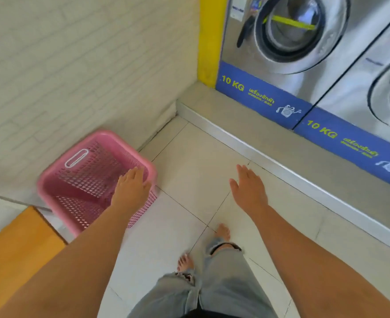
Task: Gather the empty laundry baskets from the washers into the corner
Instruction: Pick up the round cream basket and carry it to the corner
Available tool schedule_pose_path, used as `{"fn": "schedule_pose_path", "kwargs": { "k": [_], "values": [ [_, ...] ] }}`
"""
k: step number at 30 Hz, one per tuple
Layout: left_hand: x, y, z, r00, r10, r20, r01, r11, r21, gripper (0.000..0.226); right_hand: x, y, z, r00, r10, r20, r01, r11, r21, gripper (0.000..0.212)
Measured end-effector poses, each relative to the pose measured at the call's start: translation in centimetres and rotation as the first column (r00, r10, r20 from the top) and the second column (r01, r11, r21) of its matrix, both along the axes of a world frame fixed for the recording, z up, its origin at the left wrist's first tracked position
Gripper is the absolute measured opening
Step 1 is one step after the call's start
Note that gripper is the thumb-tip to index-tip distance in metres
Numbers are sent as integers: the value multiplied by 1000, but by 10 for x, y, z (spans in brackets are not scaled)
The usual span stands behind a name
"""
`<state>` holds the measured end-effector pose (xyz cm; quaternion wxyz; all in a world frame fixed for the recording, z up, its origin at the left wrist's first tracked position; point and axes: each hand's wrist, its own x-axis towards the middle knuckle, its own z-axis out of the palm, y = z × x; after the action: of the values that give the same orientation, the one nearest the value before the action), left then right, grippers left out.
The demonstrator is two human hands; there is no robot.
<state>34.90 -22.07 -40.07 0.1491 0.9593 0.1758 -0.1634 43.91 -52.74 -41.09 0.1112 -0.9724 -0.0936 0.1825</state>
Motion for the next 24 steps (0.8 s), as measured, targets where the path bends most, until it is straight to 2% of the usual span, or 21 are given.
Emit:
{"fn": "schedule_pose_path", "kwargs": {
  "k": [3,6,9,15,24],
  "values": [
    [28,-42,7,996,-82,23,83,996,-27,38,-7,-42,3,994,-110,10,110,994,31,57],
    [60,-105,12,981,-188,44,191,980,-58,53,-16,-103,3,967,-255,17,254,966,52,56],
    [84,-175,14,953,-297,65,300,953,-42,57,-27,-168,0,931,-364,11,363,930,54,56],
    [114,-339,10,869,-489,72,494,867,-67,58,-52,-318,2,841,-541,-4,541,839,59,55],
    [137,-570,14,742,-666,75,669,731,-135,56,-93,-498,5,669,-744,-5,742,666,80,54]
  ]
}}
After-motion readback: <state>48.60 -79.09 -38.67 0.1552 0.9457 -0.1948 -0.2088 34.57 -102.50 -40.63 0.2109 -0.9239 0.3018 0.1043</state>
